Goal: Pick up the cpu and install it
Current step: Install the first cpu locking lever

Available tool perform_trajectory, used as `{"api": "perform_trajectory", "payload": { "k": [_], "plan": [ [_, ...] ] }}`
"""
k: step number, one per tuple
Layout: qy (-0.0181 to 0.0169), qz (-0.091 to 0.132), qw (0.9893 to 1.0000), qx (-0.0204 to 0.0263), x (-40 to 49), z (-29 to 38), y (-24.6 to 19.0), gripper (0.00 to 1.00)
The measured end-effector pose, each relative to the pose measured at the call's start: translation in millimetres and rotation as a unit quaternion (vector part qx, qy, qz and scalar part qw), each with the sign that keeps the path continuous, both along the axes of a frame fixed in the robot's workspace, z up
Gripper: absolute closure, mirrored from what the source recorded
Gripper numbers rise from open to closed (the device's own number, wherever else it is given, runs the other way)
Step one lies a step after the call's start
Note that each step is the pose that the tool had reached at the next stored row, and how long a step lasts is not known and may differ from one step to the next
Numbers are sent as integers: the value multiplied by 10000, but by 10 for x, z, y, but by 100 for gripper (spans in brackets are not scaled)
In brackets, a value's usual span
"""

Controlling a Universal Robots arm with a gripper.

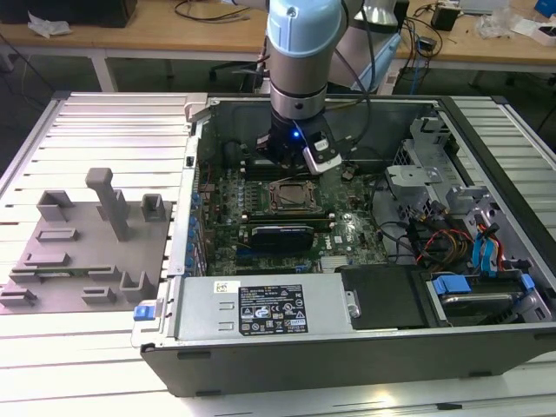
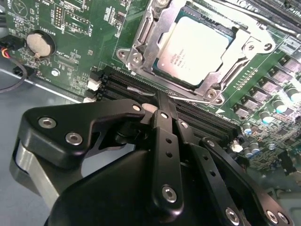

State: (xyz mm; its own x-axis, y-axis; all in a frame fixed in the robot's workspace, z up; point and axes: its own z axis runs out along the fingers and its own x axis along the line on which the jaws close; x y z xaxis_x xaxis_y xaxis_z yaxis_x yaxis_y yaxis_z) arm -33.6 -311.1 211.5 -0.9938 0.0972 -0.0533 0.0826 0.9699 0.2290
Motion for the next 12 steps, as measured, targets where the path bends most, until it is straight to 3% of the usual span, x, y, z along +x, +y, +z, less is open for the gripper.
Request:
{"api": "perform_trajectory", "payload": {
  "k": [2,5,8,12],
  "plan": [
    [-67,2,10000,36,-18,-1,1,89],
    [-154,11,9999,45,-50,-7,1,89],
    [-183,103,9998,46,-50,-11,0,89],
    [-187,236,9995,48,-53,-13,0,89]
  ]
}}
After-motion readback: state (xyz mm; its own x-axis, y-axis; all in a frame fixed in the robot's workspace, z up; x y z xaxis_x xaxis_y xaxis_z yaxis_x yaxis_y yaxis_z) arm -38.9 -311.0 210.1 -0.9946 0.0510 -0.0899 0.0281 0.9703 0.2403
